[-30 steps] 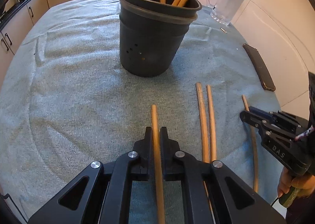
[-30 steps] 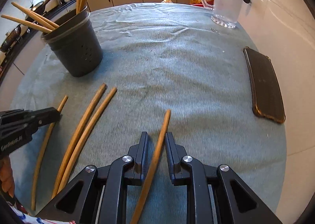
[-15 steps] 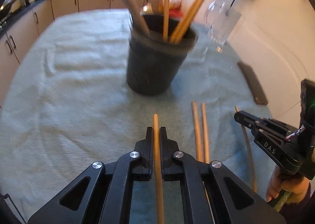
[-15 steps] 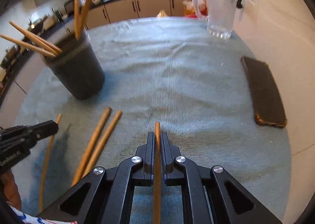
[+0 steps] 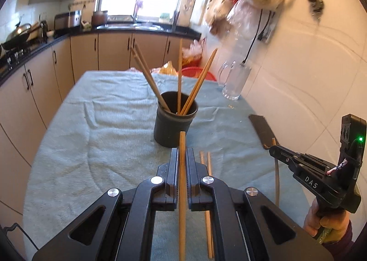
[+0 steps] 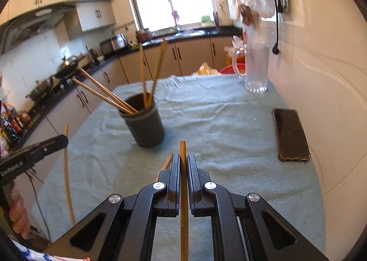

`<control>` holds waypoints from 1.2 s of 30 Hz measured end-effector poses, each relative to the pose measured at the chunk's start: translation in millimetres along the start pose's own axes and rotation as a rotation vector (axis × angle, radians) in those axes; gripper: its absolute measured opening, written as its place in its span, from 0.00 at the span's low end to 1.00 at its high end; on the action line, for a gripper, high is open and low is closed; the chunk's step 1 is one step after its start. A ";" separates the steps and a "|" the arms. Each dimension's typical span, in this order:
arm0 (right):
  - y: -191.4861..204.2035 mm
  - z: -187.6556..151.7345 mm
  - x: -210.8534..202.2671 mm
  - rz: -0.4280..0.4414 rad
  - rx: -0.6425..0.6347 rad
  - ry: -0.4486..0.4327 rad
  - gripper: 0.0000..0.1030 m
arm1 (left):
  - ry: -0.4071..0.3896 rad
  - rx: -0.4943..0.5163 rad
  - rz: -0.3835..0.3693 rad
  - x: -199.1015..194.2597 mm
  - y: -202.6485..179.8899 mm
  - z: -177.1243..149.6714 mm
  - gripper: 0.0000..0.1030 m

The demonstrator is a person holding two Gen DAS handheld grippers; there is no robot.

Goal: Organize utensils
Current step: 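Raise both held chopsticks upright and carry them above the black holder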

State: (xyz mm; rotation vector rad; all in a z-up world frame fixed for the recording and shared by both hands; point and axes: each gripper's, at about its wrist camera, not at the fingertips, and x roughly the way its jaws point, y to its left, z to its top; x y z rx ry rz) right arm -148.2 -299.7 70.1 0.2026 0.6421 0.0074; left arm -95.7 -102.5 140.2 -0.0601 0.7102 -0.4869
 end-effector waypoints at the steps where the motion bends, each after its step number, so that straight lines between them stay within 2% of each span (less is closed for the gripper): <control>1: 3.0 -0.7 -6.2 0.005 -0.001 -0.013 0.06 | -0.006 0.003 0.000 -3.6 -1.7 -0.4 0.05; 10: 21.4 -10.3 -45.1 0.030 -0.035 -0.088 0.06 | -0.059 0.029 -0.014 -45.2 -11.7 -13.0 0.05; 18: 31.4 -16.7 -63.6 0.052 -0.059 -0.124 0.06 | -0.097 0.031 -0.040 -70.8 -20.2 -22.7 0.05; 28: 40.9 -18.5 -76.4 0.080 -0.086 -0.140 0.06 | -0.126 0.006 -0.035 -84.6 -16.7 -22.4 0.05; 36: 45.2 -10.0 -83.4 0.090 -0.091 -0.178 0.06 | -0.118 -0.044 -0.081 -89.1 -9.8 -12.8 0.05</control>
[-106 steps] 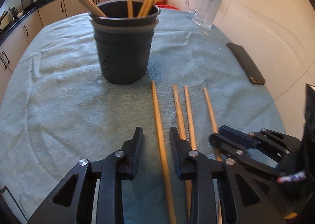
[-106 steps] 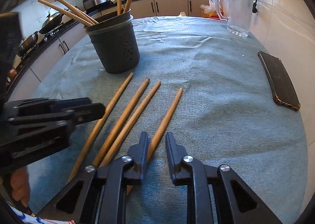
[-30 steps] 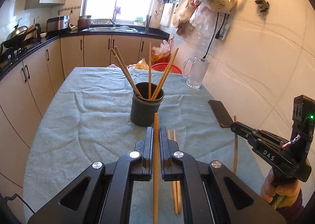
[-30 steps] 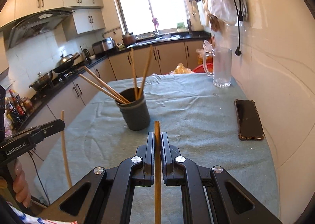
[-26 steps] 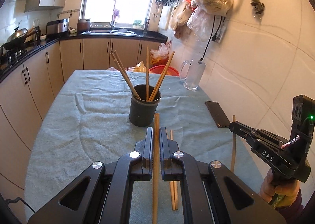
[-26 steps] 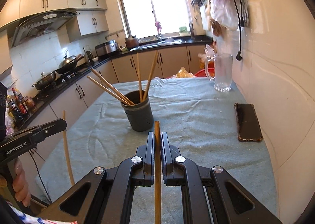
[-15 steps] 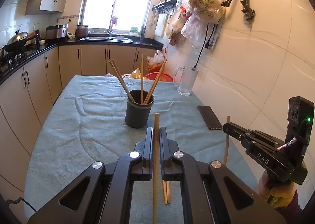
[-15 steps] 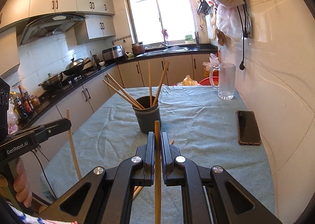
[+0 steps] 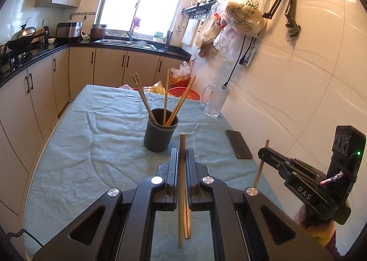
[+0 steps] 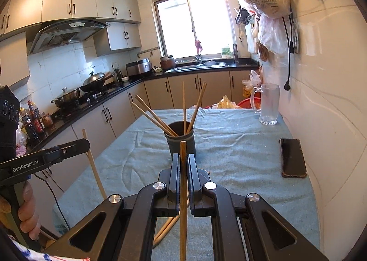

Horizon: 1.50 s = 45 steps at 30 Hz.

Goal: Organize utensils
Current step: 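Raise both held chopsticks upright and carry them above the black holder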

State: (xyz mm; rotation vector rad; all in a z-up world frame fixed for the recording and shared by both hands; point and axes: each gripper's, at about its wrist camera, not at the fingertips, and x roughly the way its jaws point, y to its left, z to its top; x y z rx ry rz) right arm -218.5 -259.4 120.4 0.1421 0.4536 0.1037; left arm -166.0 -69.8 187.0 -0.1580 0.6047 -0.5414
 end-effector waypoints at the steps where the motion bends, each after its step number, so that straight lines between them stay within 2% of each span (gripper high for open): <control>1: 0.5 1.1 0.4 0.001 -0.001 -0.002 0.06 | -0.005 0.002 0.000 -0.4 -0.7 1.2 0.05; 15: -3.3 9.8 15.4 0.013 0.005 0.008 0.06 | -0.010 0.013 0.013 9.9 2.5 15.5 0.05; 27: -6.0 33.4 23.6 0.013 -0.009 -0.018 0.06 | -0.056 0.044 0.028 5.1 3.9 39.6 0.05; 38: 4.8 86.6 34.2 0.000 -0.071 -0.086 0.06 | -0.157 0.093 0.039 0.8 -0.3 97.4 0.05; 45: 6.2 130.0 57.8 0.009 -0.058 -0.129 0.06 | -0.198 0.080 0.051 18.7 0.9 144.4 0.05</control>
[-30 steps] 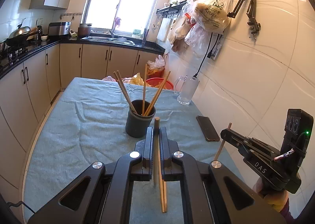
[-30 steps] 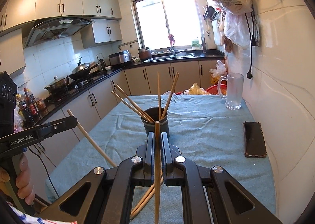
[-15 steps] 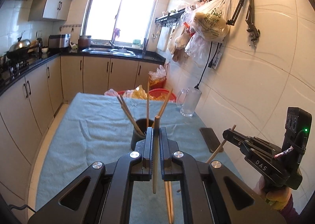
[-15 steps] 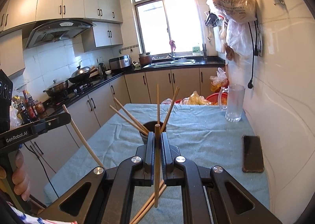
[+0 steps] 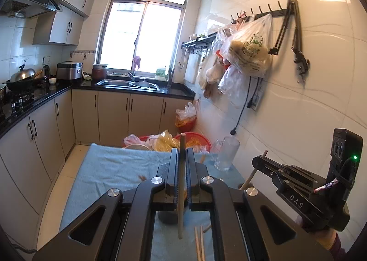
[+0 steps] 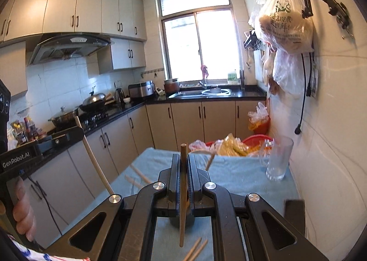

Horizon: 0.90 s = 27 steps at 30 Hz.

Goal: Organize utensils
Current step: 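Raise both held chopsticks upright and carry them above the black holder, then open both grippers to drop the chopsticks into the black holder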

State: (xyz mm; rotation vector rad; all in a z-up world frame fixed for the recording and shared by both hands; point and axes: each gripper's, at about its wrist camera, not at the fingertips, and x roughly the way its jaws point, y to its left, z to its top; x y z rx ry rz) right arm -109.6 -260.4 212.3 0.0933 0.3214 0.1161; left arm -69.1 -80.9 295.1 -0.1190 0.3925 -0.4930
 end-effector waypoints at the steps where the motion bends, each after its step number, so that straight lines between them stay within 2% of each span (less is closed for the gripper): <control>1: 0.6 5.7 5.4 -0.002 0.000 -0.006 0.06 | 0.000 -0.003 0.002 5.7 0.3 4.5 0.05; 8: 2.5 33.8 39.6 -0.001 0.014 -0.026 0.06 | 0.008 -0.053 -0.010 48.1 6.7 31.4 0.05; 14: 3.8 38.8 62.9 -0.026 0.006 -0.043 0.06 | 0.011 -0.063 0.007 80.3 11.7 36.3 0.05; 22: -10.0 17.5 97.1 -0.033 0.063 0.023 0.06 | 0.089 -0.038 0.029 120.9 17.6 12.4 0.05; 27: -15.1 0.1 113.0 -0.028 0.073 0.077 0.06 | 0.120 -0.024 0.044 131.9 16.7 1.1 0.05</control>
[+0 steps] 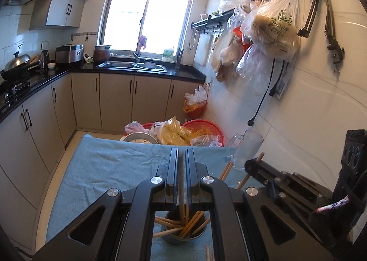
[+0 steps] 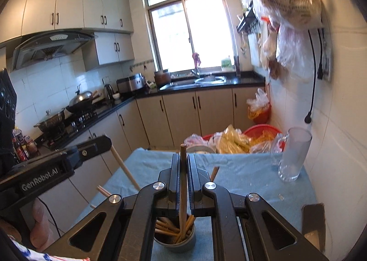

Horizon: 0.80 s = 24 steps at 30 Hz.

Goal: Organize utensils
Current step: 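Open both grippers to drop the chopsticks into the black holder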

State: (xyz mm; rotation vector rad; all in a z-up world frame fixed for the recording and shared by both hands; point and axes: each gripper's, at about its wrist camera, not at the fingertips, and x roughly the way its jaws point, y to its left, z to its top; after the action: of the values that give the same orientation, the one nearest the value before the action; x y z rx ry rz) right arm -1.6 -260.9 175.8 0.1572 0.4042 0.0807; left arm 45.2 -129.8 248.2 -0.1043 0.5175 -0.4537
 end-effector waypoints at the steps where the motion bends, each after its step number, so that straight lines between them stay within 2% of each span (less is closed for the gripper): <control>1: -1.7 -2.4 3.1 0.002 0.003 0.009 0.06 | 0.001 0.001 -0.002 -0.4 -0.2 -0.8 0.05; 4: -8.2 -7.3 9.5 0.005 0.028 0.027 0.06 | 0.000 0.011 0.004 -3.2 -2.7 -3.3 0.08; 5: -10.9 -8.7 11.2 0.006 0.040 0.034 0.08 | 0.000 0.017 0.009 -5.7 -4.2 -4.7 0.14; 6: -12.1 -9.4 12.3 0.007 0.048 0.037 0.14 | -0.004 0.022 0.016 -9.0 -5.6 -6.5 0.19; 8: -17.4 -10.6 10.9 0.010 0.072 0.041 0.27 | -0.019 0.028 0.030 -17.8 -7.1 -10.0 0.36; 13: -22.0 -12.4 -3.1 0.002 0.085 0.030 0.31 | -0.034 0.052 0.051 -38.7 -12.5 -20.5 0.43; 15: -23.7 -14.7 -13.1 -0.004 0.091 0.024 0.38 | -0.038 0.059 0.061 -49.2 -13.7 -27.1 0.45; 17: -25.4 -18.5 -22.0 -0.009 0.099 0.019 0.40 | -0.041 0.073 0.079 -59.8 -16.4 -33.7 0.50; 20: -29.2 -29.9 -38.1 -0.023 0.113 0.016 0.43 | -0.049 0.092 0.115 -78.3 -20.0 -47.6 0.60; 24: -34.4 -50.5 -55.5 -0.042 0.136 0.023 0.46 | -0.052 0.125 0.151 -99.9 -25.9 -70.0 0.63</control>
State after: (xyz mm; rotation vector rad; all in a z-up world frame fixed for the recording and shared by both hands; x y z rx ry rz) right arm -71.0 -293.9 145.5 0.2822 0.4357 0.0134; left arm -77.2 -107.6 238.3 0.0429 0.4409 -0.3335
